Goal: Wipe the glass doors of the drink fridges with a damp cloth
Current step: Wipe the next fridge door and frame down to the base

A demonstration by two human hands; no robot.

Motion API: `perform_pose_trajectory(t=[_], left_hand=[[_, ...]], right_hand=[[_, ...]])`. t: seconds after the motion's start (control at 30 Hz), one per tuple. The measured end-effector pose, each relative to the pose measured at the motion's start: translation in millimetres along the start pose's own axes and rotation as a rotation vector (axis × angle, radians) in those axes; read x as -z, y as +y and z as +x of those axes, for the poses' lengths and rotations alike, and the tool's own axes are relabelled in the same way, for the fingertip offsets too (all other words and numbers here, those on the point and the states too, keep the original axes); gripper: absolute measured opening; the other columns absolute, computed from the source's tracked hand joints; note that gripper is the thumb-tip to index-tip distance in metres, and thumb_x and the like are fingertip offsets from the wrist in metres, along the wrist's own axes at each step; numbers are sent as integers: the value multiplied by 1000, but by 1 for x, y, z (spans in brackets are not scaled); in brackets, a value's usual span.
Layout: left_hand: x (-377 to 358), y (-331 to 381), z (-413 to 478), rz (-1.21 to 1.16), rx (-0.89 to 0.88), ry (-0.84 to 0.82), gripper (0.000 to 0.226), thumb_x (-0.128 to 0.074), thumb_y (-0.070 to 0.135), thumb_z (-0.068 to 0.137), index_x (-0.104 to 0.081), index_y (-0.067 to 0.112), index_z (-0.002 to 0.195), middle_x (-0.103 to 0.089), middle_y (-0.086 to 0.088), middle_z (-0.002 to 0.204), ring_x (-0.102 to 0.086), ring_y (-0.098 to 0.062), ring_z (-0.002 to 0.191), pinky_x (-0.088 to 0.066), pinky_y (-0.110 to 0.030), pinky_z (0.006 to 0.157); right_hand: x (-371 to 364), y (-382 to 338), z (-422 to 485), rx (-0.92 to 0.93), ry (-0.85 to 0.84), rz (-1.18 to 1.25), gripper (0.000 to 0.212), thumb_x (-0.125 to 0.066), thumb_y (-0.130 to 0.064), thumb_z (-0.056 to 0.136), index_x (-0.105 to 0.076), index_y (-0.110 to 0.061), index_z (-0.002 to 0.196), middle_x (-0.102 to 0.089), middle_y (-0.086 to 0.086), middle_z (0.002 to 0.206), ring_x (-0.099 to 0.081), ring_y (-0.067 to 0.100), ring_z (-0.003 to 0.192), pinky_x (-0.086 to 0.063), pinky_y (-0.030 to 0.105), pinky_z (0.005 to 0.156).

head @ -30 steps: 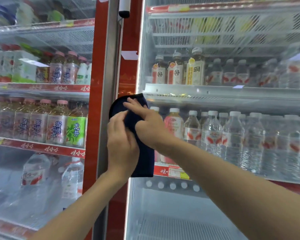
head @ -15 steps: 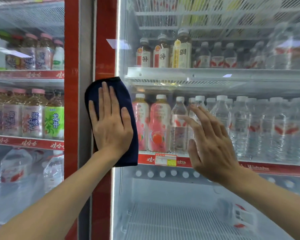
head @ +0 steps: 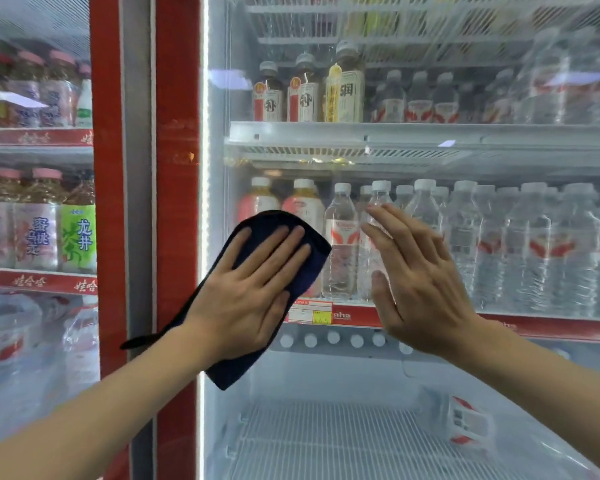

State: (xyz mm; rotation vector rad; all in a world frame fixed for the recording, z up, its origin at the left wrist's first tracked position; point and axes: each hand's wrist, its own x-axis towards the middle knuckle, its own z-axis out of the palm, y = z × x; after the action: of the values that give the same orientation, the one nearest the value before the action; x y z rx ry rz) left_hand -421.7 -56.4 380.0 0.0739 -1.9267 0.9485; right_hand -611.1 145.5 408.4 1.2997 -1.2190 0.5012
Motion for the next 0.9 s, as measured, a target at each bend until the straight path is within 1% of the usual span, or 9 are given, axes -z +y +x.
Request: perform_pose_trajectory(t=[0.13, 0.27, 0.33, 0.43, 0.53, 0.57, 0.67, 0.77, 0.9], left_hand=[[8, -30, 29, 10, -24, 29, 56, -23, 30, 106, -28, 14, 159, -23, -6, 167, -21, -24, 155, -15, -54, 125], [-1, 19, 44, -17, 381, 177, 57, -28, 27, 105, -27, 10, 159, -24, -9, 167, -22, -25, 155, -18, -59, 123], [-8, 57, 44, -38, 453, 158, 59, -27, 30, 105, -25, 9, 159, -21, -10, 168, -19, -26, 156, -15, -60, 124], [-12, 86, 28, -38, 211, 43, 59, -27, 33, 105, -24, 12, 160, -19, -8, 169, -18, -25, 156, -16, -61, 123], [-2, 46, 45, -11, -140, -44, 57, -26, 34, 107, -25, 16, 161, -21, -4, 168, -20, -23, 156, -15, -56, 125], [3, 30, 61, 8, -170, -36, 56, -26, 34, 107, -25, 17, 161, -22, -4, 168, -20, -23, 156, -15, -55, 125], [13, 16, 113, 38, 57, 53, 57, -24, 32, 106, -24, 15, 161, -19, -7, 168, -17, -23, 156, -15, -57, 125], [5, 53, 120, 5, 290, 128, 59, -24, 32, 105, -22, 11, 161, -17, -9, 169, -14, -24, 157, -16, -60, 124], [-8, 124, 91, -13, 240, 37, 62, -30, 32, 103, -22, 9, 160, -16, -10, 169, -14, -27, 157, -17, -62, 122]], right_hand=[[14, 23, -14, -78, 8, -75, 67, -53, -12, 89, -39, 11, 151, -34, 25, 162, -28, 37, 154, -24, 50, 126], [12, 31, -26, -128, 3, -95, 67, -44, -17, 96, -30, 10, 155, -23, 24, 167, -19, 36, 158, -16, 51, 129], [7, 28, -29, -136, 12, -90, 67, -41, -18, 97, -28, 10, 156, -22, 24, 167, -17, 36, 158, -14, 52, 129], [12, 33, -27, -106, -2, -57, 66, -42, -18, 97, -30, 9, 155, -23, 24, 167, -18, 36, 158, -15, 51, 129], [22, 53, -35, -35, -20, -69, 63, -41, -18, 98, -34, 8, 154, -26, 23, 166, -21, 34, 157, -19, 51, 128], [26, 62, -39, -33, -18, -80, 63, -41, -18, 97, -34, 8, 154, -26, 23, 166, -21, 34, 157, -19, 51, 128], [34, 87, -47, -41, -10, -96, 62, -40, -18, 98, -33, 7, 154, -25, 22, 167, -20, 32, 158, -19, 50, 129], [31, 92, -51, -16, -10, -118, 62, -39, -18, 99, -32, 7, 155, -23, 22, 167, -19, 32, 158, -18, 51, 128], [30, 92, -52, -17, 7, -77, 60, -38, -17, 100, -31, 7, 155, -24, 22, 167, -19, 32, 158, -19, 51, 128]])
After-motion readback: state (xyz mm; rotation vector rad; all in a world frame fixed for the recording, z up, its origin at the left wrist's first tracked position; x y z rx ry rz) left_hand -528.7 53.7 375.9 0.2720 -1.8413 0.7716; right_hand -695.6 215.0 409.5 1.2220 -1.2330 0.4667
